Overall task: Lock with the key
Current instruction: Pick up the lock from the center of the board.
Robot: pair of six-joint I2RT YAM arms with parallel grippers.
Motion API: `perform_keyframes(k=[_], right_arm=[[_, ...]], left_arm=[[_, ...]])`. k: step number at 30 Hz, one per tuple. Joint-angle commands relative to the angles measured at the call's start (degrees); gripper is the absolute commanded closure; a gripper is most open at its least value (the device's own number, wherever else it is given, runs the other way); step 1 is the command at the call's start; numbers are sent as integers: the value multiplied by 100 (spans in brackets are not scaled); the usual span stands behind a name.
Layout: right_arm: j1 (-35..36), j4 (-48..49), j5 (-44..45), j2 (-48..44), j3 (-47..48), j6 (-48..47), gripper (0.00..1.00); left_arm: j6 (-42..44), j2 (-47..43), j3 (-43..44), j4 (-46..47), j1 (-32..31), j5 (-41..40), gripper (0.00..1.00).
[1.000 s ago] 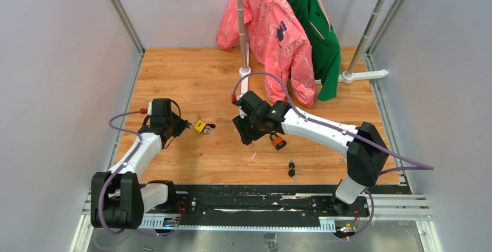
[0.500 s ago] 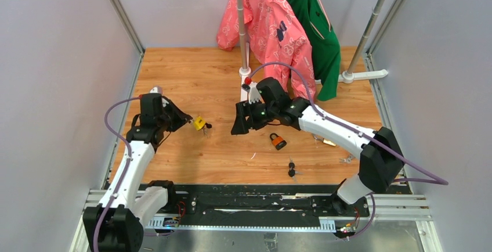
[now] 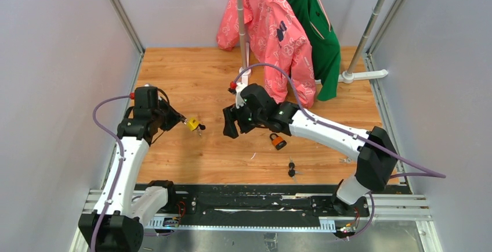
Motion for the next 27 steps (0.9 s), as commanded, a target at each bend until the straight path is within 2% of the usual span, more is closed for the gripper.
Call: perform_keyframes(k=[1, 5, 7, 12, 15, 18, 20, 22, 24, 26, 27], right_arm=[[461, 551, 1189, -310, -364, -741, 27], [820, 1671, 1770, -599, -994, -1316, 26], [876, 2078, 1764, -622, -1142, -1232, 25], [884, 2162, 1215, -463, -929, -1191, 24], [1079, 2521, 1189, -441, -942, -1753, 25], [1217, 3353, 1657, -461, -1231, -2257, 23], [1102, 3357, 1797, -501, -1196, -1660, 19], [425, 3054, 630, -548, -962, -469, 17], [-207, 3208, -812, -492, -830, 637, 20], [-509, 3216, -1583, -494, -731, 1117, 22], [-554, 3168, -1629, -542, -728, 1104, 22]], left_arm=[[-544, 52, 645, -508, 22, -325, 100], [-916, 53, 831, -630, 20, -145, 100], [-985, 87, 912, -630, 12, 56, 100], [-1127, 50, 1091, -530, -6, 202, 100], [-1162, 32, 1174, -406, -6, 297, 100], [-752, -31, 1228, -7, -26, 585, 100], [-36, -131, 1165, 646, -110, 1099, 100], [650, -297, 1133, 910, -151, 1366, 100], [1224, -560, 829, 1499, -234, 1897, 100], [1689, -587, 608, 1877, -312, 2844, 100], [1784, -585, 542, 1970, -324, 3171, 100]])
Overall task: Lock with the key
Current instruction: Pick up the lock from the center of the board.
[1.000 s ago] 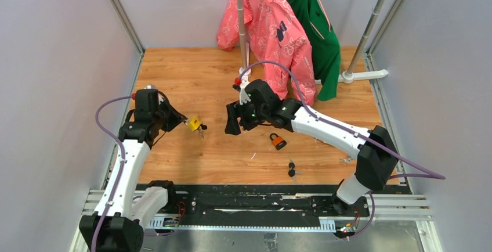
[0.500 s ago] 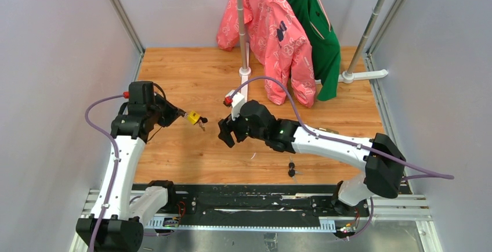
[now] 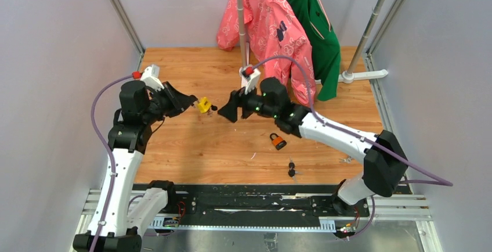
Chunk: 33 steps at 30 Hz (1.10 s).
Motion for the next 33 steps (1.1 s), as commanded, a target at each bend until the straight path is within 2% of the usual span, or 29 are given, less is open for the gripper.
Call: perform_keyframes(k=[1, 7, 11, 14, 18, 20, 21, 25, 29, 33], right_arm=[[-574, 57, -1503, -191, 253, 1172, 22], [-709, -582, -1552, -795, 244, 959, 20], [-715, -975, -1537, -1102, 238, 802, 21], [-709, -1142, -1528, -1339, 162, 636, 21], [-768, -1286, -1375, -1673, 190, 333, 17], [-993, -1283, -1858, -1648, 324, 368, 16], [-1122, -1183, -2372, -1597, 405, 507, 16], [-1351, -35, -4112, -1298, 331, 1106, 14], [-1242, 785, -4925, -912, 223, 1887, 14], [-961, 1247, -5341, -777, 118, 2249, 15]], left_arm=[[1238, -231, -358, 1371, -160, 1942, 100], [1835, -257, -334, 1623, -220, 2815, 100], [1889, -161, -121, 1898, -240, 3282, 100], [1854, -24, 29, 2060, -292, 4185, 100], [3069, 188, 554, 622, -465, 5019, 100], [3381, 199, 693, 283, -488, 5361, 100], [3398, 202, 736, 265, -503, 5424, 100], [3409, 213, 941, 259, -594, 5495, 100], [3347, 303, 1123, 264, -607, 5303, 100], [3226, 398, 1139, 262, -607, 4792, 100]])
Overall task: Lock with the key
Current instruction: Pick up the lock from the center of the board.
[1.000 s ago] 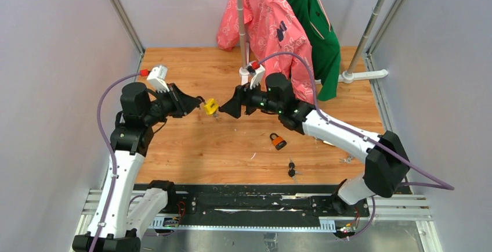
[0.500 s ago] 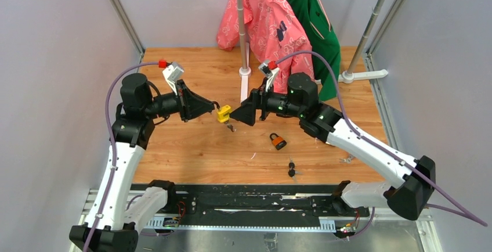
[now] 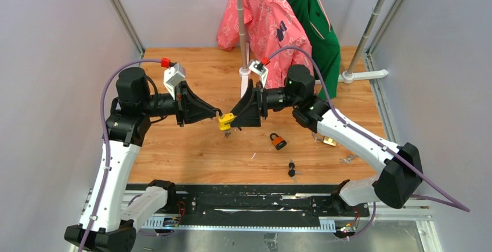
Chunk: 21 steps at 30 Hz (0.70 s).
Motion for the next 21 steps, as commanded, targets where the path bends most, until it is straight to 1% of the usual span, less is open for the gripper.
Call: perform_keyframes(k=[1, 3, 5, 6, 8, 10, 13, 16, 18, 21], right_arm=[[315, 926, -1103, 56, -114, 652, 16], [465, 849, -1191, 6, -133, 540, 17], [573, 680, -1185, -57, -139, 391, 18], [623, 469, -1140, -99, -97, 235, 18], [696, 85, -1053, -123, -9, 6, 18], [808, -105, -1001, -119, 66, -149, 18], [1036, -81, -758, 6, 163, -202, 19], [1134, -172, -142, 9, 226, -287, 19], [1123, -354, 387, -148, 201, -412, 20], [1043, -355, 903, -513, 70, -495, 20]], left_arm=[[-78, 109, 133, 42, -36, -408, 100], [-126, 178, 89, 43, -36, -518, 100], [-196, 209, 50, 57, -37, -838, 100], [-228, 234, 44, 57, -36, -1110, 100], [-361, 260, 13, 142, -36, -1349, 100], [-773, 272, -70, 479, -36, -1547, 100], [-1329, 224, -288, 1167, -36, -1731, 100], [-1680, 155, -435, 1442, -36, -2046, 100], [-1912, 117, -490, 1638, -36, -2245, 100], [-2200, -71, -744, 2225, -44, -2093, 100]])
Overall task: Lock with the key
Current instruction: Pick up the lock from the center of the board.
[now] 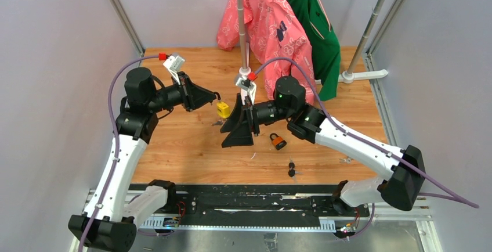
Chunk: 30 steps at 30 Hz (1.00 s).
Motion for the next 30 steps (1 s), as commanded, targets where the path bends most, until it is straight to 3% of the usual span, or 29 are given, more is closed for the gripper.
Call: perform_keyframes(k=[1, 8, 26, 30], right_arm=[[-100, -113, 1032, -624, 3, -298, 20], [-708, -576, 2528, -1098, -225, -192, 19], [381, 453, 1984, 102, 261, 109, 20], [347, 208, 2698, -157, 106, -177, 19]], left_arm=[[-645, -396, -265, 1272, -25, 8, 100], [-411, -633, -299, 1416, -43, 191, 100], [-664, -652, -411, 1371, -74, -757, 100], [-1074, -621, -552, 1875, -86, -709, 100]])
